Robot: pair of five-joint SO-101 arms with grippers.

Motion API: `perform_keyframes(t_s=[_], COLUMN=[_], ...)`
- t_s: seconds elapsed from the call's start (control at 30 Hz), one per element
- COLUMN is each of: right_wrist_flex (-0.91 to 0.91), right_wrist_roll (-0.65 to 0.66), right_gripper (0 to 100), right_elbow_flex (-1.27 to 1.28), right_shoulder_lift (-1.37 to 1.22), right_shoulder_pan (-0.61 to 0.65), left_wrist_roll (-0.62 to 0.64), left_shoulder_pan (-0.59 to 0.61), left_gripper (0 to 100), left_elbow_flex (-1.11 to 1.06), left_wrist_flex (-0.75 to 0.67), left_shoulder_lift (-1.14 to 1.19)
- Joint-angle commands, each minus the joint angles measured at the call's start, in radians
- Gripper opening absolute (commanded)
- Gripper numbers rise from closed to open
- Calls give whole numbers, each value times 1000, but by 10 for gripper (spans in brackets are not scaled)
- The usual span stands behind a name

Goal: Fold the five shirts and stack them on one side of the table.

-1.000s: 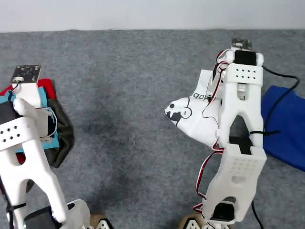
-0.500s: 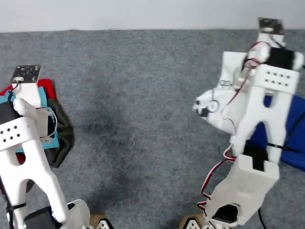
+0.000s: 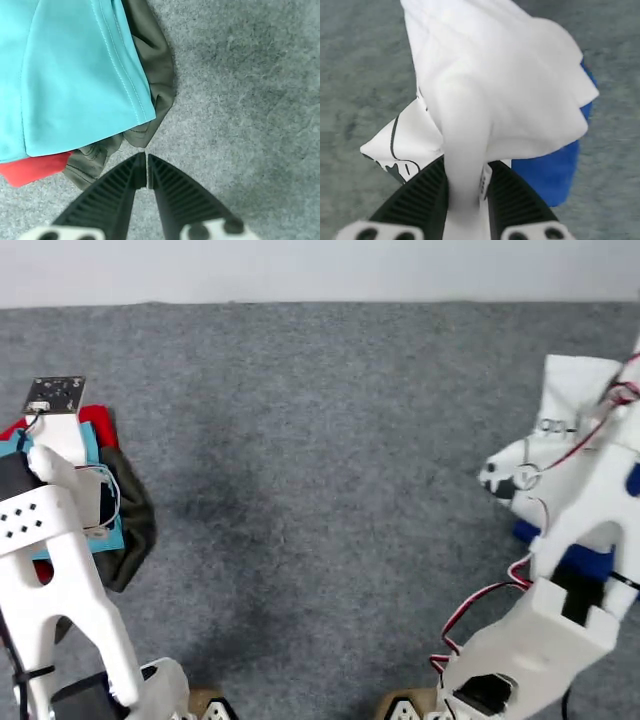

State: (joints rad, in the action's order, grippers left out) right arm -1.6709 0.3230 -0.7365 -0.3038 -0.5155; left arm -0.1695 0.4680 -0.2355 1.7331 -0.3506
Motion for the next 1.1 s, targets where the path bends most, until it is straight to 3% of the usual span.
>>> perform_keyframes(t_s=[0.0, 0.4, 0.7, 0.77, 0.93, 1.07], right_wrist_flex=[58, 134, 145, 170, 196, 196], right_wrist_roll=[31, 87, 95, 106, 135, 83], right_gripper=[9, 9, 17, 54, 277, 289], right_elbow_flex=[-48, -49, -54, -54, -54, -54], right_shoulder_lift=[62, -145, -157, -194, -213, -136], right_shoulder_pan=[-54, -117, -120, -148, -171, -139], left_wrist_roll=[-2, 21, 34, 34, 34, 34], left_shoulder_pan=[5, 3, 3, 3, 3, 2], left_gripper=[13, 13, 13, 13, 13, 13], left_elbow_flex=[8, 7, 7, 7, 7, 7], left_wrist_flex=[18, 18, 18, 18, 18, 18], left_shoulder_lift=[-38, -38, -38, -38, -38, -38])
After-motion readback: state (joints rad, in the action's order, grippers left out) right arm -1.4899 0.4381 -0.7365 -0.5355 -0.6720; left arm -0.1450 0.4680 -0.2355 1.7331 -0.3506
